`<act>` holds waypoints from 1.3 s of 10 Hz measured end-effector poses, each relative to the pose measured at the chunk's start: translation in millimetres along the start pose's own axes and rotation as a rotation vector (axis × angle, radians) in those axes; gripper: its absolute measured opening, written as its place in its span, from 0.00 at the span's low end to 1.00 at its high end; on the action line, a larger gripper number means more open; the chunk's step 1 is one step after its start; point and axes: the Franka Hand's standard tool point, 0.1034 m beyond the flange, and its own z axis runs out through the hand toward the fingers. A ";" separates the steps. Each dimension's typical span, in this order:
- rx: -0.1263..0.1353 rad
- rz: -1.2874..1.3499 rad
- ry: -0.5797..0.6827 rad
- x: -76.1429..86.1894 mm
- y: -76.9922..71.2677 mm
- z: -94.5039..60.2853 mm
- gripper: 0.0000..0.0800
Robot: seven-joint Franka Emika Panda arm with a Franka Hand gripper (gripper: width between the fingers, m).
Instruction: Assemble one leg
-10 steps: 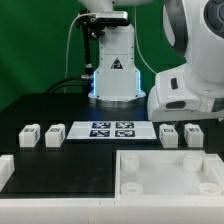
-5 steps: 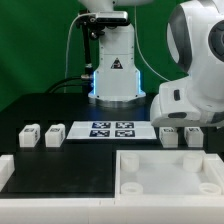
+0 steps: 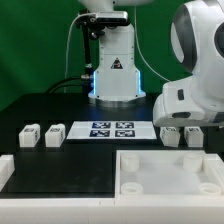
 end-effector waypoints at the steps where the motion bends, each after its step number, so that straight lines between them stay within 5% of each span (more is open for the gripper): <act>1: 0.001 -0.002 0.004 0.8 -0.7 -1.8 0.81; 8: 0.000 -0.010 0.009 4.9 -6.3 1.7 0.81; 12: 0.005 -0.021 0.012 10.5 4.9 9.4 0.81; 13: 0.005 -0.021 0.012 10.4 4.7 9.6 0.69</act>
Offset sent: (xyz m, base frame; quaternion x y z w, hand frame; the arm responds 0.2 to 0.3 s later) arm 0.0056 0.0049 0.0078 -0.0036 -0.0029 -0.0007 1.0000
